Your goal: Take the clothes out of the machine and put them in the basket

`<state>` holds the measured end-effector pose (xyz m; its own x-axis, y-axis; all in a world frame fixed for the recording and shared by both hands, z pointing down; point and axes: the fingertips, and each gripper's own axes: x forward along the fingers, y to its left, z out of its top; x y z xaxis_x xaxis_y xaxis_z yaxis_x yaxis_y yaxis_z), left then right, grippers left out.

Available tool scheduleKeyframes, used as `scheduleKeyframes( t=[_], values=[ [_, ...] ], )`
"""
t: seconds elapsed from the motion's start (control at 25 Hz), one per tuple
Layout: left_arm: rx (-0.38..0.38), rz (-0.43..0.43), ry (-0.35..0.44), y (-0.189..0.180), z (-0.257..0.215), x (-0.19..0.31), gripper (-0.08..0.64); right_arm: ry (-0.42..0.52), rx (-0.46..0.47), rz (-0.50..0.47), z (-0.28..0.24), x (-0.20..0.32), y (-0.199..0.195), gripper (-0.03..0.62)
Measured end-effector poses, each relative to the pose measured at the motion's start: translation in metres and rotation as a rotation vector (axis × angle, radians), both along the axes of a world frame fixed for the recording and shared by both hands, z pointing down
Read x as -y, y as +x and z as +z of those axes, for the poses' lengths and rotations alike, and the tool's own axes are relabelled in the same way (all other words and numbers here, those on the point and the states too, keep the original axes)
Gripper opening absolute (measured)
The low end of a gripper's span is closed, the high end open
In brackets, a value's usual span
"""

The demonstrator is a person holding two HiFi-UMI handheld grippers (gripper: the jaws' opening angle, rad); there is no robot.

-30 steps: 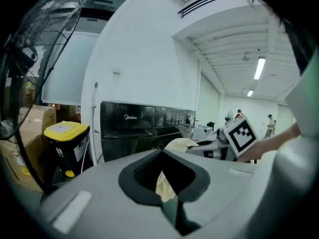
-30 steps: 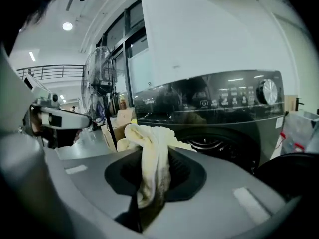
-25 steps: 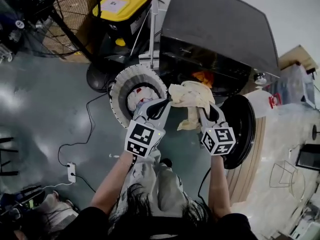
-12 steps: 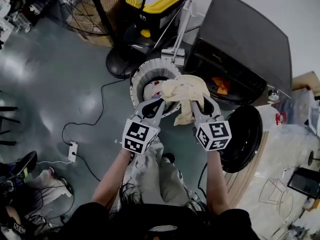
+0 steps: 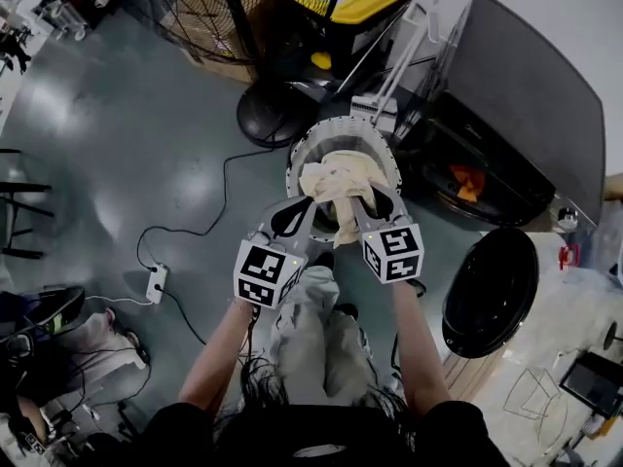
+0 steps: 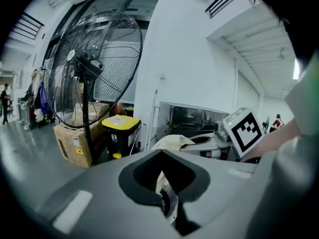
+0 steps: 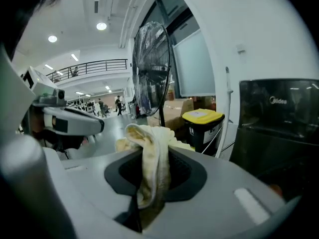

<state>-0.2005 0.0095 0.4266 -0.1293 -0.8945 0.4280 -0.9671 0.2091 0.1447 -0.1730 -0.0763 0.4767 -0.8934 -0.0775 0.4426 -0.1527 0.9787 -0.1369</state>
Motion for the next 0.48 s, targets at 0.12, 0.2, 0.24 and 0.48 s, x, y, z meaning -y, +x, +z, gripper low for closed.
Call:
scheduleKeyframes(
  t=[0.12,0.2,0.24,0.48],
  values=[
    [-0.003,-0.004,-0.02,-0.013,0.016,0.0,0.002,-0.007,-0.055,-0.028,0.036,-0.003,-0.019,0.101],
    [-0.005,-0.009,-0.025,-0.022,0.024,0.003,0.002,-0.009,-0.092,-0.04,0.059,-0.002,-0.028,0.101],
    [-0.007,-0.011,-0.023,-0.026,0.026,0.005,0.0,-0.01,-0.11,-0.045,0.07,-0.001,-0.032,0.101],
    [0.0,0.004,-0.014,-0.045,0.04,0.017,0.002,-0.021,-0.224,-0.023,0.138,0.013,-0.046,0.103]
  ],
)
